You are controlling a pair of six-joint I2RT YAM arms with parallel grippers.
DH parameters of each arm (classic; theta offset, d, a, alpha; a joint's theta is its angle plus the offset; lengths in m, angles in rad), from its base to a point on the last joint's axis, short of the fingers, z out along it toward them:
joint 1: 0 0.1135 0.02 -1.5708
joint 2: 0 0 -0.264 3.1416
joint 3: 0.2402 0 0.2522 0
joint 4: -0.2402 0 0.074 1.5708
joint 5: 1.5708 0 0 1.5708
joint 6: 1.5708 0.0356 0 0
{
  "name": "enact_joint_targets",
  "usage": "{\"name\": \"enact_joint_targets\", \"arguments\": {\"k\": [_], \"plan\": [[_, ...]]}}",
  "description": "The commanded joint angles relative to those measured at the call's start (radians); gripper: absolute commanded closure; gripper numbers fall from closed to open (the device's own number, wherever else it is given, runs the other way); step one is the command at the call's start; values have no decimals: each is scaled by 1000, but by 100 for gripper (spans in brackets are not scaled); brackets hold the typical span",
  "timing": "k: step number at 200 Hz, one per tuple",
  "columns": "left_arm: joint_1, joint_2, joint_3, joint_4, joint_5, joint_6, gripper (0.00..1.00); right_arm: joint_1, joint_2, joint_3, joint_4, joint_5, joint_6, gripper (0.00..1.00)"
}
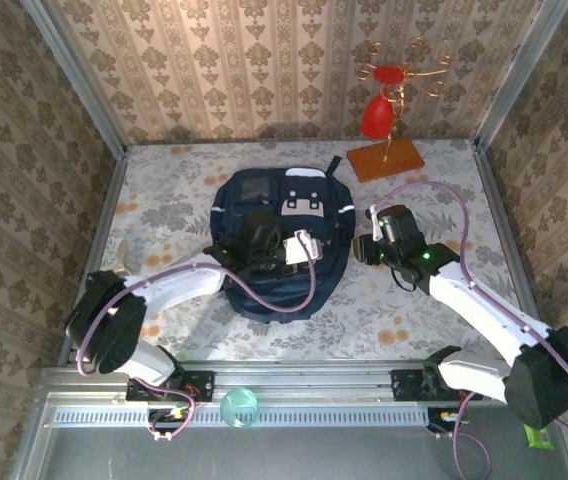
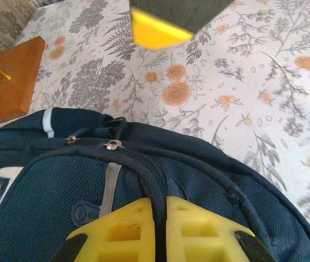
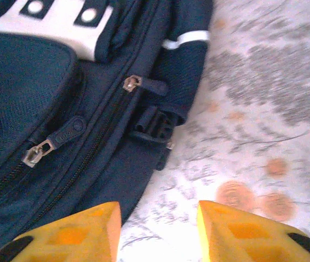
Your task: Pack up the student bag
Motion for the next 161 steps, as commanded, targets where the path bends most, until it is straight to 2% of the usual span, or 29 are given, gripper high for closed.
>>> {"name": "enact_joint_targets", "arguments": {"k": [1, 29, 52, 60, 88, 101, 114, 122, 132, 148, 161], "plan": [[-18, 65, 57, 66, -29, -54, 100, -26, -39, 30, -49, 176, -32, 54], [-42, 118, 83, 66, -44, -83, 100, -61, -42, 52, -36, 209, -32, 50], [-52, 106, 74, 62, -36, -105, 92, -78, -39, 59, -23, 229, -26, 46], [-50, 89, 64, 66, -31, -117, 86, -80, -41, 59, -17, 238, -25, 45], [-26, -13, 1, 124, -31, -227, 50, -83, -54, 56, -2, 288, -30, 37], [6, -80, -50, 190, -42, -320, 41, -84, -71, 50, 18, 332, -33, 30], [59, -158, -114, 270, -58, -424, 36, -84, -95, 37, 55, 374, -43, 19], [96, -205, -150, 306, -92, -480, 33, -84, -107, 21, 88, 408, -48, 14], [134, -264, -185, 313, -163, -535, 25, -90, -112, 0, 129, 447, -50, 9], [182, -352, -212, 229, -353, -567, 14, -105, -101, -36, 184, 488, -46, 6], [218, -408, -233, 153, -509, -563, 9, -120, -82, -66, 220, 508, -38, 3]]}}
